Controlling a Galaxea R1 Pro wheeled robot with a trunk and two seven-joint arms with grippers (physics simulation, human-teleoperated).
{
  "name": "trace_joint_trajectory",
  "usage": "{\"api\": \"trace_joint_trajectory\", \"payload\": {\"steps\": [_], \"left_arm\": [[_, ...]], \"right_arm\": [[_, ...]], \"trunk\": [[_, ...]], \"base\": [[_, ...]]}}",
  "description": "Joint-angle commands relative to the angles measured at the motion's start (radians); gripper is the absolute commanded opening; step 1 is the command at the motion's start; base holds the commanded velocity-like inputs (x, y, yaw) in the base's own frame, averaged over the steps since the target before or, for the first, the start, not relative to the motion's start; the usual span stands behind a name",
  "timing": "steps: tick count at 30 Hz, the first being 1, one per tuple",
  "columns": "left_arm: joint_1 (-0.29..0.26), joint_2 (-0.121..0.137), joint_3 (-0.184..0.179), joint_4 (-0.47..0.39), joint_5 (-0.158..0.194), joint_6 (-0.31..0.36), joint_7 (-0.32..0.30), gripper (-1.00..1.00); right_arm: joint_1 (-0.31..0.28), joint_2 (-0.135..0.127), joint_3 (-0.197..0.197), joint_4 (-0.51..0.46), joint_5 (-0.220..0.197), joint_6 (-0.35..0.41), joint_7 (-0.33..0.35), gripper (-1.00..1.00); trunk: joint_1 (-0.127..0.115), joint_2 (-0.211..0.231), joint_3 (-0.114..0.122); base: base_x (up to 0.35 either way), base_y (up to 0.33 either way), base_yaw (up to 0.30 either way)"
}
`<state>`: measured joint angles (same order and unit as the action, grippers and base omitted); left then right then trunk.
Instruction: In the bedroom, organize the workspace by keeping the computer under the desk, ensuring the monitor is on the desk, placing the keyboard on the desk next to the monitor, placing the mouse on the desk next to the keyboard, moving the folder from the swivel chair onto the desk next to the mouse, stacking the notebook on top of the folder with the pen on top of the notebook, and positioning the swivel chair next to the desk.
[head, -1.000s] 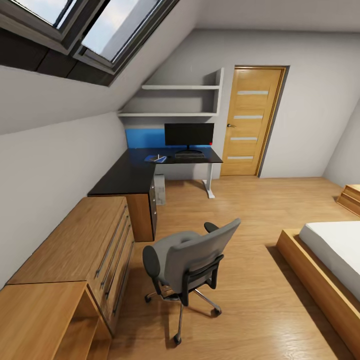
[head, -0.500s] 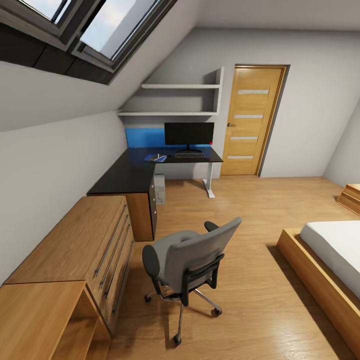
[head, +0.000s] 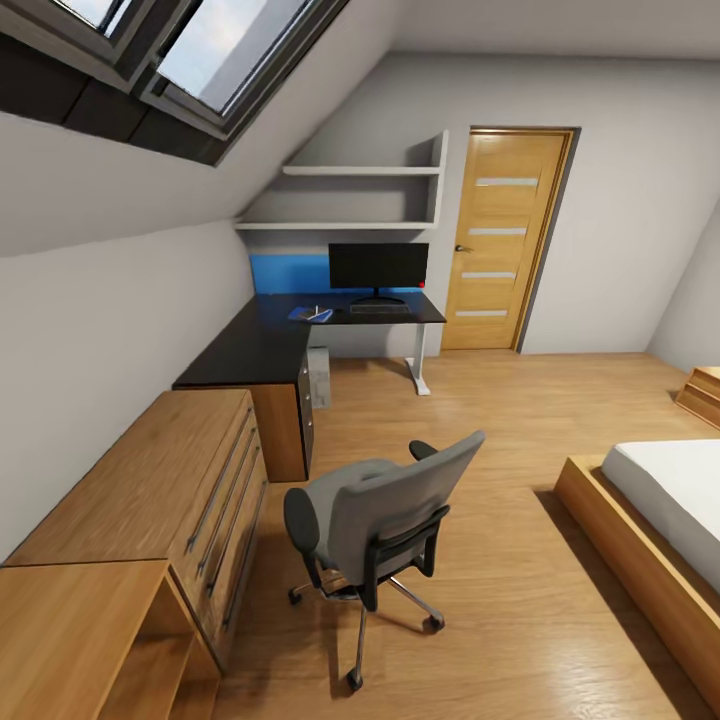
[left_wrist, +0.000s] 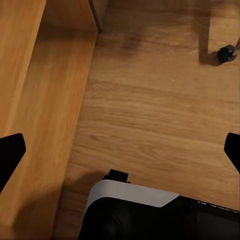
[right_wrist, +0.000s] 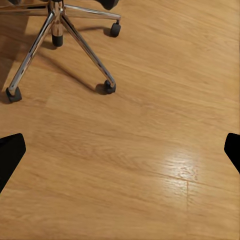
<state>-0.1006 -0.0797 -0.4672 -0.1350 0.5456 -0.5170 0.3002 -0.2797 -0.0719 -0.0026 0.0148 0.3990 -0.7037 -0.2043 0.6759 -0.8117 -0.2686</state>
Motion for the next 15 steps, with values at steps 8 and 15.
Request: {"api": "trace_joint_trajectory", "payload": {"steps": [8, 15], "left_arm": [[-0.001, 0.002, -0.008, -0.010, 0.001, 0.025, 0.008, 1.00], [-0.002, 0.003, -0.008, -0.012, 0.000, 0.035, 0.008, 1.00]], "right_arm": [[-0.001, 0.000, -0.001, 0.002, 0.010, -0.002, -0.009, 1.00], [-0.001, 0.000, 0.000, 0.002, 0.010, -0.002, -0.009, 1.00]], "trunk": [[0.031, -0.057, -0.026], [0.058, -0.106, -0.048]], "base": [[0.000, 0.000, 0.000], [0.000, 0.000, 0.000]]}}
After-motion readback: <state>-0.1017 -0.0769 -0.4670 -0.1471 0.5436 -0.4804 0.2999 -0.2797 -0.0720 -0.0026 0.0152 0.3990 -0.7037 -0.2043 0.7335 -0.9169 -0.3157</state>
